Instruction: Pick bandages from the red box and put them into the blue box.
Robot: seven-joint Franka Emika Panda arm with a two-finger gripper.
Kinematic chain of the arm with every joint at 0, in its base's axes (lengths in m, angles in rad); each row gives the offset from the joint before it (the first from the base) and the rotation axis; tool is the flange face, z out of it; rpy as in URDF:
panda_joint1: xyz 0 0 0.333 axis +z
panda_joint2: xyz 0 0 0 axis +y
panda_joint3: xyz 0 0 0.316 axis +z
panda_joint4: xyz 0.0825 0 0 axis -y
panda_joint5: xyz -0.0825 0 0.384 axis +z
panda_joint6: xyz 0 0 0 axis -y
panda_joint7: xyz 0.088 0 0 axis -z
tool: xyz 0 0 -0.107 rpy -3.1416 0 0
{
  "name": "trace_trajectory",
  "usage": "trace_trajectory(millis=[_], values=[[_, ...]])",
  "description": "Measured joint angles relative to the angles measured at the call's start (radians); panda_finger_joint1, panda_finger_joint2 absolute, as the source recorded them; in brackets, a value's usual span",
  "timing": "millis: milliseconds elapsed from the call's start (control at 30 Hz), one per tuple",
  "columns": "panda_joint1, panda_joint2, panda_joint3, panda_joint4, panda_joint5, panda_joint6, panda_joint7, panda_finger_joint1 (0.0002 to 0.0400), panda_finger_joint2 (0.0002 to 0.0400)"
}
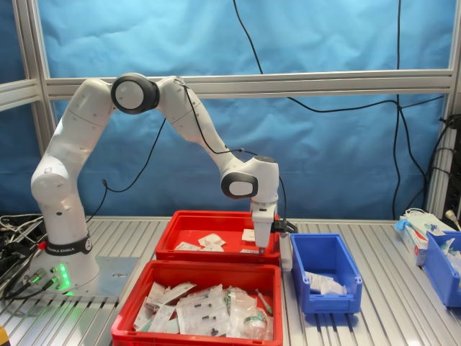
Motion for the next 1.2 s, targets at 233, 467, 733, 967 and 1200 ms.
trace_trajectory(millis=[233,467,733,967,1200], values=[[0.005,0.0,-0.004,-0.005,0.0,0.017,0.0,0.04,0.04],[0.011,0.0,-0.008,-0.01,0.0,0.03,0.0,0.04,0.04],[0.025,0.001,-0.01,-0.028,0.0,0.034,0.0,0.04,0.04],[0.034,0.003,-0.01,-0.044,0.0,0.034,0.0,0.04,0.04],[0.039,0.005,-0.01,-0.053,0.0,0.034,0.0,0.04,0.04]])
